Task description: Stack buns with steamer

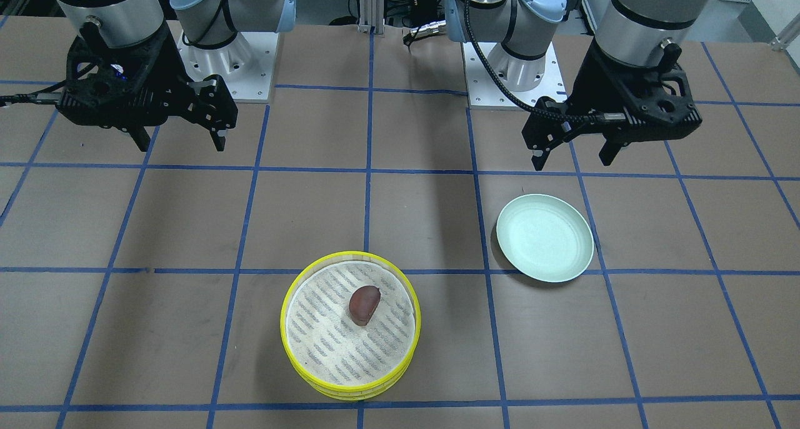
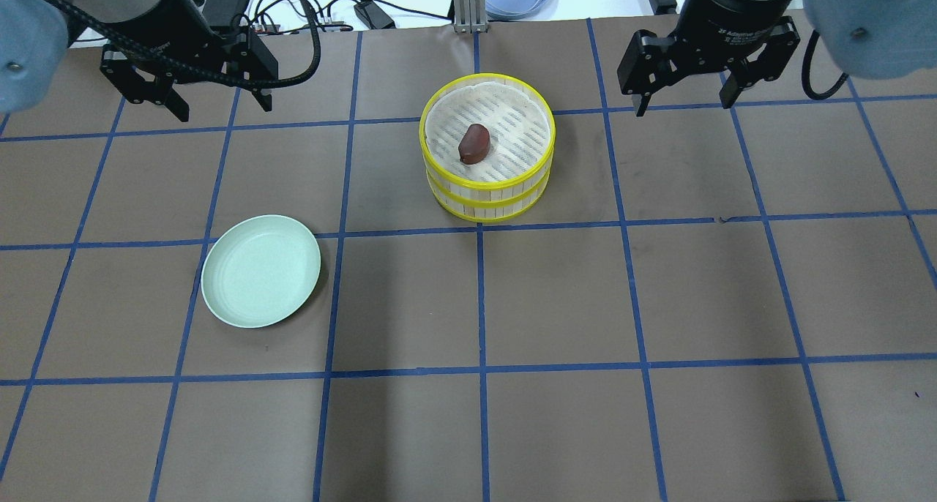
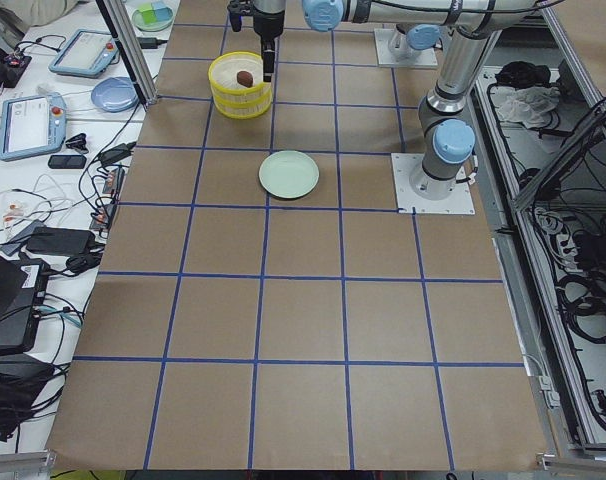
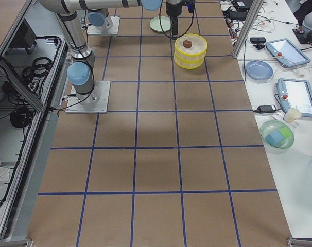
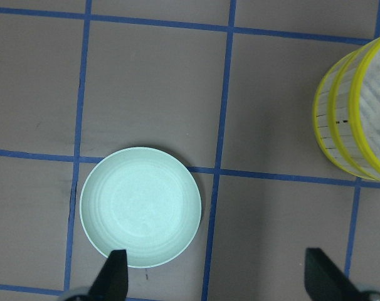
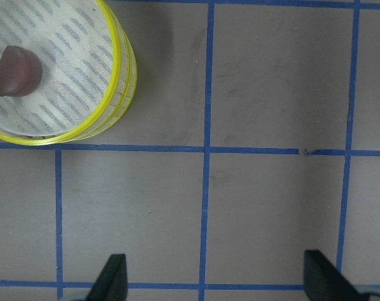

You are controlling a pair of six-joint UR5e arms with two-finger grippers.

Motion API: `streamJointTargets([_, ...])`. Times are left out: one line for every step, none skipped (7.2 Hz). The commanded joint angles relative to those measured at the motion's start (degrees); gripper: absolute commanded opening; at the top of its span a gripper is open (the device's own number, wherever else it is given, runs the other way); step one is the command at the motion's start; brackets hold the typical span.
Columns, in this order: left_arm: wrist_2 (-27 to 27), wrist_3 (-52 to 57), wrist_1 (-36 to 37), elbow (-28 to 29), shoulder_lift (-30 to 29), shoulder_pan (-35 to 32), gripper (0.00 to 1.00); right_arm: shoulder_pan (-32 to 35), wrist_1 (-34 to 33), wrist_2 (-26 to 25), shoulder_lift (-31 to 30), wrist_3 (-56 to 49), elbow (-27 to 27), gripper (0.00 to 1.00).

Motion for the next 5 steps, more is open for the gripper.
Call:
streamJointTargets([-1.58,-0.08,-0.95,-0.56,1.55,0.25,1.00,0.00,-0.10,0.18,0.36,-0.02,0.02,1.00])
streamJointTargets([-1.41,0.00,-1.56,-0.73,1.47,0.60,1.00,0.00,-0.01,0.09,0.36,-0.02,0.10,1.00])
streamJointTargets([-1.23,0.00,-2.61,-1.26,1.29,0.95,1.00,0.00,-0.10,0.09,0.36,-0.02,0.37,1.00])
streamJointTargets([-0.88,0.00,-2.18,-2.13,1.29,1.48,1.00,0.00,-0.10,0.26,0.36,-0.02,0.46,1.00])
streamJointTargets([-0.01,0.00,-1.66,-2.23,1.03,2.61,1.00,0.00,-0.19,0.27,0.36,-0.02,0.46,1.00])
